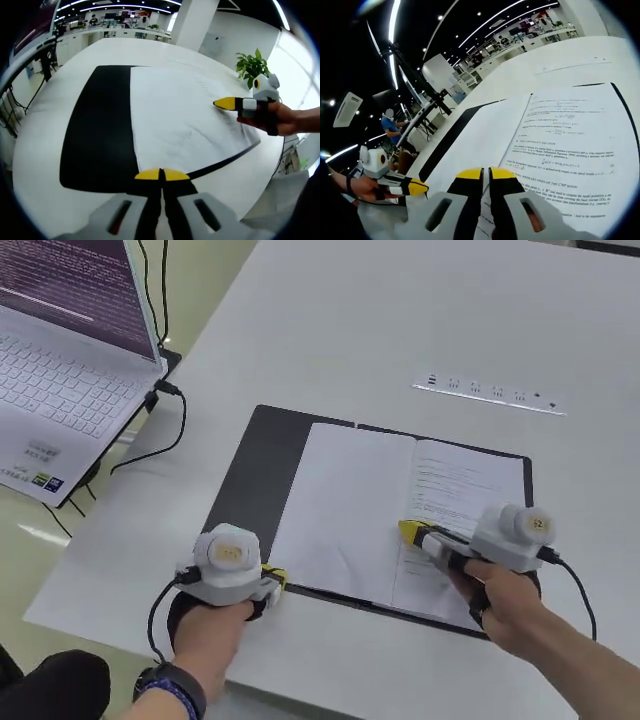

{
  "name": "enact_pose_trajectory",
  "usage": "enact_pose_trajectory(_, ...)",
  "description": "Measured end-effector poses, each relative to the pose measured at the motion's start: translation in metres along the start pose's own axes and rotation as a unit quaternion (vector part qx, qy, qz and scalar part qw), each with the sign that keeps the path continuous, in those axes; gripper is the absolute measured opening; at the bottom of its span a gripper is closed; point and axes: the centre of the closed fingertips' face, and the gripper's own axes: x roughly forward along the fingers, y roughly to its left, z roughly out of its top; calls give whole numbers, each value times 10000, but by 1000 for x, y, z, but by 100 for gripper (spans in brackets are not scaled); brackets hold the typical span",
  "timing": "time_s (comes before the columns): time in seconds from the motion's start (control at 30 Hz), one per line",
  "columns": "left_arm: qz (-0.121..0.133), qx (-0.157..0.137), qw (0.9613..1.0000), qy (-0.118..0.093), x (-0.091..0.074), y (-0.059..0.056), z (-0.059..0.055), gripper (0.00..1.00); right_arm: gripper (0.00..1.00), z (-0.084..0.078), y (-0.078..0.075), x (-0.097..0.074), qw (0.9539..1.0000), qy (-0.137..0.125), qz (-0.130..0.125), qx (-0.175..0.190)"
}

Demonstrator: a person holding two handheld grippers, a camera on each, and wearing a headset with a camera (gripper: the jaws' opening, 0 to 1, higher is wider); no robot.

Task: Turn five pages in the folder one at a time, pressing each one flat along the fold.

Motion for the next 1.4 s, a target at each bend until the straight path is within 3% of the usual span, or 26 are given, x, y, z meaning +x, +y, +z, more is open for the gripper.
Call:
enact_pose_trajectory(0.77,36,72,9999,116,1,0,0,0,0,33,-18,24,9979,-576,31,304)
enact_pose_trajectory(1.13,47,84,9998,147,1,0,1,0,0,54,-34,40,9936,-949,-166,588)
enact_pose_trajectory(1.4,51,224,9996,149,1,-1,0,0,0,71,-31,49,9894,-1206,-345,726)
